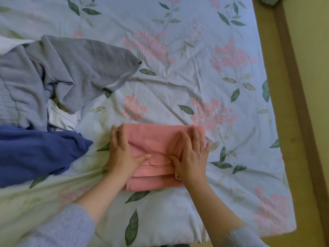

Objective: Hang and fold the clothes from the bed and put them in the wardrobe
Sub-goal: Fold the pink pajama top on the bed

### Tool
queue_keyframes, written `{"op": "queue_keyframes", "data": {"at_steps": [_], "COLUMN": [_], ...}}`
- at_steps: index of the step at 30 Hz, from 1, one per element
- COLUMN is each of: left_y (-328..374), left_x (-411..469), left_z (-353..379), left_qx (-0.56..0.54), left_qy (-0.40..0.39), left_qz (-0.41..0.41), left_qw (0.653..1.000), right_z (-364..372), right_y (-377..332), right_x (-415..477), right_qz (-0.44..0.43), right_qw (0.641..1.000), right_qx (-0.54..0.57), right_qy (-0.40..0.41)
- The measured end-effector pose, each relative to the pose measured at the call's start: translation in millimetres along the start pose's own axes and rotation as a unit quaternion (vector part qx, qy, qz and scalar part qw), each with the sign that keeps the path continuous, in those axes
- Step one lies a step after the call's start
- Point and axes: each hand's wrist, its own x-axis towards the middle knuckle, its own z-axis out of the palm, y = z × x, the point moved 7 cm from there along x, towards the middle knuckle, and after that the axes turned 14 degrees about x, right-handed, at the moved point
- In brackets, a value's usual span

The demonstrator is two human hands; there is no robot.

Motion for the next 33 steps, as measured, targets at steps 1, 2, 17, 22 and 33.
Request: {"op": "queue_keyframes", "data": {"at_steps": [1,2,17,22,33], "left_y": [-5.0,-8.3,-39.2,-26.0,28.7], "left_x": [0.9,3.4,-2.9,-9.7,-29.3], "left_z": [0.0,0.1,31.0,5.3,-119.9], "left_qx": [-0.019,-0.024,-0.277,-0.341,-0.392], "left_qy": [-0.005,-0.002,-0.171,-0.172,-0.160], "left_qz": [-0.022,-0.039,-0.178,-0.144,-0.050], "left_qw": [1.000,0.999,0.929,0.913,0.904], "right_z": [-2.3,-6.7,5.3,-12.2,-111.3], "right_y": [11.0,21.9,77.9,67.4,-22.3], "right_x": [-2.8,-3.9,1.9,-0.6,-4.2], "right_qz": [0.027,0.062,0.354,0.327,0.268], "right_qw": [0.999,0.996,0.837,0.853,0.843], "right_qx": [0.025,0.059,0.411,0.404,0.465], "right_qy": [0.013,0.032,-0.070,-0.050,-0.019]}}
